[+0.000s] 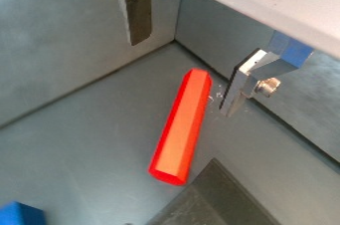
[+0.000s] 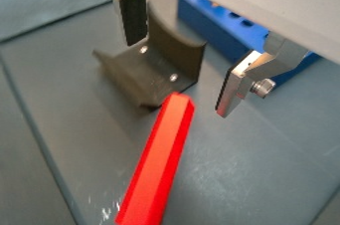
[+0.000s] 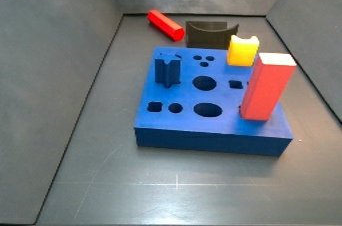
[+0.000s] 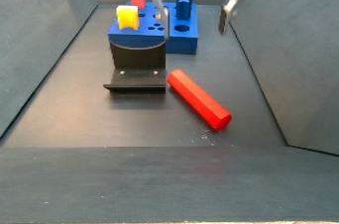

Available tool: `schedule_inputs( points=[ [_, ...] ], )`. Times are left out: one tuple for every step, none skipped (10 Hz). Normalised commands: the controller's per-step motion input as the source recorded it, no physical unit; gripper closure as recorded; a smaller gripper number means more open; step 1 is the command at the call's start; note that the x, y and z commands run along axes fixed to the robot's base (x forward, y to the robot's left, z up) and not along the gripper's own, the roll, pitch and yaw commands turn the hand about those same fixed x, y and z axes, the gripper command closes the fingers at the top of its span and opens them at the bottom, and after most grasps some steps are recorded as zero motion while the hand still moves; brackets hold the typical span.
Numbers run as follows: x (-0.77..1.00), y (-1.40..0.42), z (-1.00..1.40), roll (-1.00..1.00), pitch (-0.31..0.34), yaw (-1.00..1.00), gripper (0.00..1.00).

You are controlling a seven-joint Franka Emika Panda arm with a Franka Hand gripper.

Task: Pick up the hexagon object. Move up. Place the hexagon object on the fixture. Regrasp the hexagon object. Move to above the board. Insert the hexagon object.
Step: Pick up the hexagon object.

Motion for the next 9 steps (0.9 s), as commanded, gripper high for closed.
schedule_inputs(
  points=[
    [-0.04, 0.13, -1.00, 0.00, 0.000, 0.57, 0.00],
    [-0.09, 0.09, -1.00, 0.00, 0.000, 0.59, 0.00],
    [-0.17, 0.09, -1.00, 0.00, 0.000, 0.55, 0.00],
    [-0.11, 0.13, -0.95, -0.03, 0.000, 0.54, 0.00],
    [0.00, 0.14, -0.92, -0.05, 0.000, 0.53, 0.00],
    [0.00, 0.19, -0.97, -0.03, 0.000, 0.45, 0.00],
    [0.00, 0.19, -1.00, -0.02, 0.000, 0.32, 0.00],
    [-0.05, 0.21, -1.00, -0.02, 0.000, 0.24, 0.00],
    [-0.02, 0.21, -1.00, -0.03, 0.000, 0.24, 0.00]
  ],
)
